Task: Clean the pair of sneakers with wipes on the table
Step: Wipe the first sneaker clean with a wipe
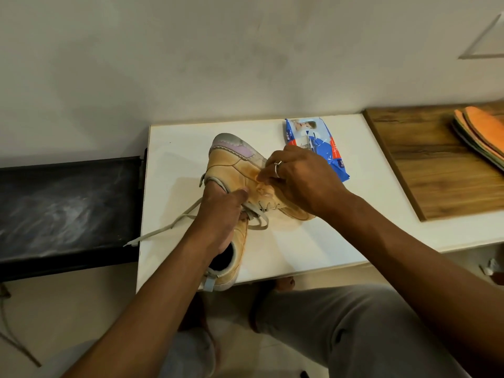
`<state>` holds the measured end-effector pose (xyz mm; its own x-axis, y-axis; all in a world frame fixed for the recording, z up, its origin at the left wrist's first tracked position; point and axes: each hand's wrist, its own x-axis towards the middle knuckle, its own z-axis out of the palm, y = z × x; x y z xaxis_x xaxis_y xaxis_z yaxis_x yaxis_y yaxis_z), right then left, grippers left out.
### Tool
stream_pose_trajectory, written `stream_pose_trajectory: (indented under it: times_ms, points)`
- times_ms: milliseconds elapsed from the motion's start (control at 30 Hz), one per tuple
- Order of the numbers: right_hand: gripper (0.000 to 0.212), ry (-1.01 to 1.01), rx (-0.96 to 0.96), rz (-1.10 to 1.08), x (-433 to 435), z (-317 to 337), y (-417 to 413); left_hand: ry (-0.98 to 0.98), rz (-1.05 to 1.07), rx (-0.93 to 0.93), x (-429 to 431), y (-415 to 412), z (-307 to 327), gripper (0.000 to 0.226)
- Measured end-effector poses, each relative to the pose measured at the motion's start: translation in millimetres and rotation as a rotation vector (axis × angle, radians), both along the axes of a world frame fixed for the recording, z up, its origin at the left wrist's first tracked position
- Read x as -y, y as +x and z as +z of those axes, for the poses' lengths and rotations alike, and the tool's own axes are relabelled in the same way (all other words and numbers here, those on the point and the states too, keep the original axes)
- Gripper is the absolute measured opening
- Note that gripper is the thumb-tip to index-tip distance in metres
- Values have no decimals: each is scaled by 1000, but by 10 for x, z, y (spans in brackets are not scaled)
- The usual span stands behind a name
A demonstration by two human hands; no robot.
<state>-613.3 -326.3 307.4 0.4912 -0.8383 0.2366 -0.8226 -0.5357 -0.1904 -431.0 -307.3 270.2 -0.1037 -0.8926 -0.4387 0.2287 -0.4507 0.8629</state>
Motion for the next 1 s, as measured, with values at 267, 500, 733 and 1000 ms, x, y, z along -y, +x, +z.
stream_pose_trajectory:
  times_ms: [267, 500, 733, 1000]
  points:
    - [25, -75, 73, -9, 178, 23, 271, -59, -35, 24, 14, 10, -5, 38]
    - [20, 44, 3, -15, -16, 30, -33, -21, -4, -6, 22, 4, -20, 35]
    - [18, -46, 38, -26, 22, -3, 75, -44, -26, 31, 4, -17, -21, 33]
    - [22, -47, 42, -6, 143, 26, 221, -46, -41, 23, 20, 25, 0, 39]
